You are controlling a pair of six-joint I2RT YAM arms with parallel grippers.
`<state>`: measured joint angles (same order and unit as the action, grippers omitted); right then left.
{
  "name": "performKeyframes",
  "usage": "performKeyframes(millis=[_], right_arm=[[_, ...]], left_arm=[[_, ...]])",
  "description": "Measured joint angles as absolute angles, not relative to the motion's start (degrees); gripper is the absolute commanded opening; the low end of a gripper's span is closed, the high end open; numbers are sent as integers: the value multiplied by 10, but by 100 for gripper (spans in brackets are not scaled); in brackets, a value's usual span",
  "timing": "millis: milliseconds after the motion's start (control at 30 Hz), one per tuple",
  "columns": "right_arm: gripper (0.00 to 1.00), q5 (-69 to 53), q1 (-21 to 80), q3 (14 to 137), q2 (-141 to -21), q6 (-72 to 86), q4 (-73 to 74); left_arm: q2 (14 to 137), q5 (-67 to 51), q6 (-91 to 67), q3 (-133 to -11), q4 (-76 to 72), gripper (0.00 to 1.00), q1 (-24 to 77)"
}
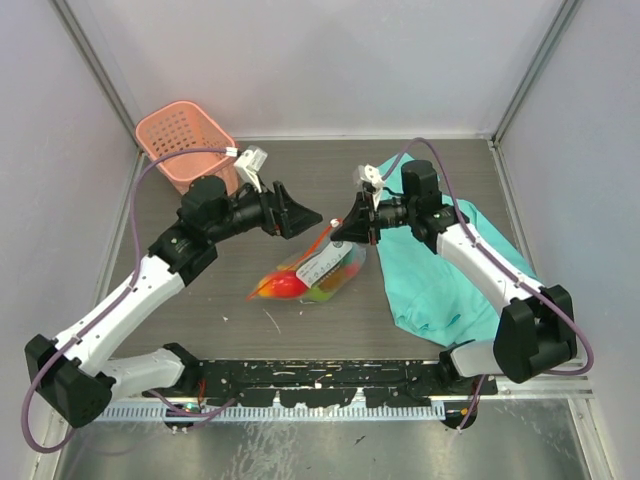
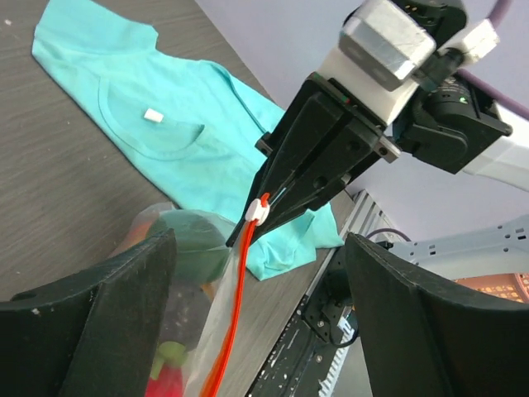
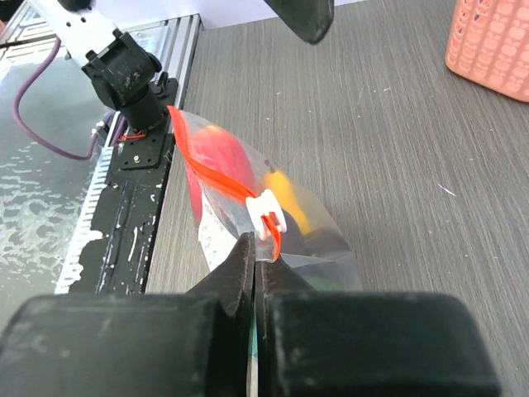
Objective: Open the zip-top bag and remove the fake food
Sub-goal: Unzip the zipper food storage bag at the center of the board.
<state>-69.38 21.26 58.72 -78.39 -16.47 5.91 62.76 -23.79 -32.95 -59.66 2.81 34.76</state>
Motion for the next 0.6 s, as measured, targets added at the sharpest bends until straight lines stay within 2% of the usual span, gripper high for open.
performKeyframes(millis=[67, 167, 367, 467, 600], right_arm=[[1, -696, 208, 594, -782, -167, 69], [1, -699, 197, 599, -780, -168, 79], [1, -707, 183, 606, -772, -168, 92], [1, -711, 182, 607, -772, -168, 97], [1, -716, 182, 608, -772, -169, 104]], left_arm=[[645, -239, -337, -610, 39, 77, 348], [662, -239, -338, -625, 51, 64, 351], [689, -243, -334, -652, 63, 57, 361], [707, -248, -333, -669, 63, 50, 369], [726, -249, -328, -679, 63, 46, 382]])
